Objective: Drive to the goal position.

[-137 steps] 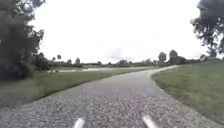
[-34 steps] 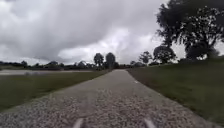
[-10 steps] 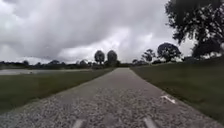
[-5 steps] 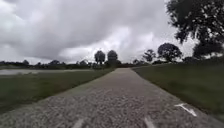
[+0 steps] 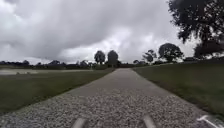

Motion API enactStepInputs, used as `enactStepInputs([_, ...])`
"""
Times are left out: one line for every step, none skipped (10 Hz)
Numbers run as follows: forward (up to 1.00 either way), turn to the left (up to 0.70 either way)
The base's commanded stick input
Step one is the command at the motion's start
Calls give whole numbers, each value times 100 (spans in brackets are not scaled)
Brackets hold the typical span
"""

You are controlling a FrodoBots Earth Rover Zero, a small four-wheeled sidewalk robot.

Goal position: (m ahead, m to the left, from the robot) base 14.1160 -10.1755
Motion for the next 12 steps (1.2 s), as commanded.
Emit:
enactStepInputs([70,0])
enactStepInputs([70,0])
enactStepInputs([70,-12])
enactStepInputs([70,-31])
enactStepInputs([70,-35])
enactStepInputs([70,-24])
enactStepInputs([70,-12])
enactStepInputs([70,-6])
enactStepInputs([70,-29])
enactStepInputs([70,-29])
enactStepInputs([70,-22])
enactStepInputs([70,-15])
